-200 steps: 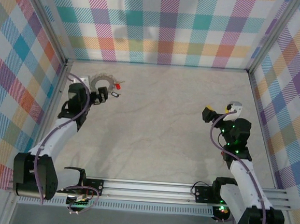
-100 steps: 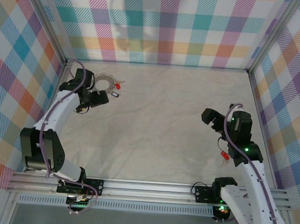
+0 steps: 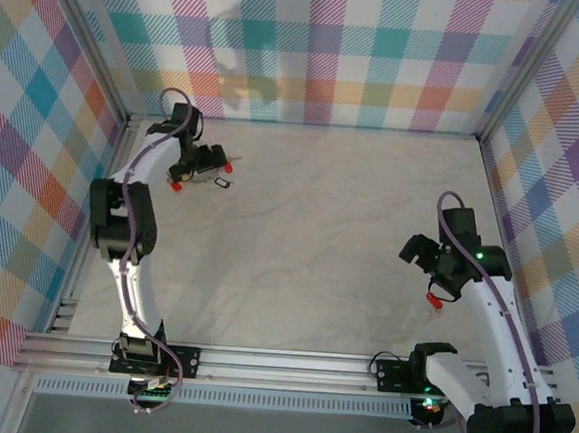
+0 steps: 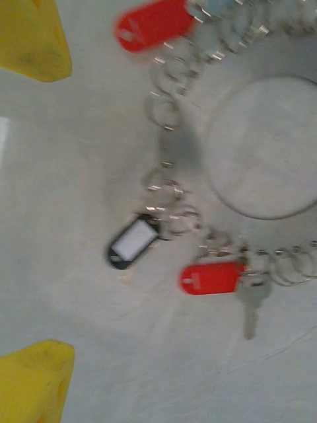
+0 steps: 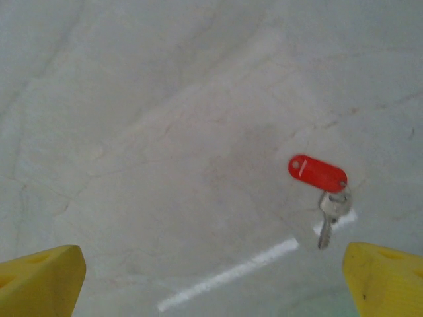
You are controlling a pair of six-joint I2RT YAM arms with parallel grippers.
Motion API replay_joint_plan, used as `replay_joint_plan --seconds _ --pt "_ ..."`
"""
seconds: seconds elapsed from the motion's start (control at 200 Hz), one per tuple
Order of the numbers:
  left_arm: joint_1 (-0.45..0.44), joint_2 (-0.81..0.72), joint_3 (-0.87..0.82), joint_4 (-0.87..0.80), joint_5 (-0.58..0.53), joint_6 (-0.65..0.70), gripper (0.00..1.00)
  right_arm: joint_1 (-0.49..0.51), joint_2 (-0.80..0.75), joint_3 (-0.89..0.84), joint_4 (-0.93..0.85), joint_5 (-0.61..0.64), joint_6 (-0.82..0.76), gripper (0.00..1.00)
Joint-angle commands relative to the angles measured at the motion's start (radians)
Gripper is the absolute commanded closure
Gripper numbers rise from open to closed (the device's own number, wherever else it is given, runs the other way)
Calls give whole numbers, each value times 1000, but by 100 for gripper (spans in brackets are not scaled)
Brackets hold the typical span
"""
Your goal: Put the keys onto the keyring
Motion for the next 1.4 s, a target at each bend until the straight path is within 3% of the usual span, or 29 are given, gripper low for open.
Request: replay_joint_plan --seconds 0.0,0.165,0.24,0.345,0.495,0.855,0.995,1.135,1.31,1.395 --pt "10 110 121 3 20 -14 0 -8 25 55 -79 -25 57 0" --pt "8 220 161 37 112 -26 0 -18 123 21 -58 -99 167 0" --pt "4 224 116 106 159 -54 0 -18 153 -37 93 -254 155 0" --pt "-9 233 79 162 189 -90 0 -15 180 -132 311 -420 254 0" --pt "-49 235 29 169 193 -87 2 -14 175 -175 432 -432 296 0" --pt "-215 16 -228 212 201 -135 4 -14 208 -68 370 -431 119 0" --pt "-342 -114 -400 219 170 -276 3 -14 202 -79 375 -429 96 0" --pt "-564 -254 -572 260 136 -407 3 -14 198 -126 413 -422 109 0" --pt "-838 -401 -526 107 18 -540 3 -14 224 -154 457 -390 102 0" --pt "-914 -460 -451 45 -2 -540 2 -14 241 -141 453 -378 86 0"
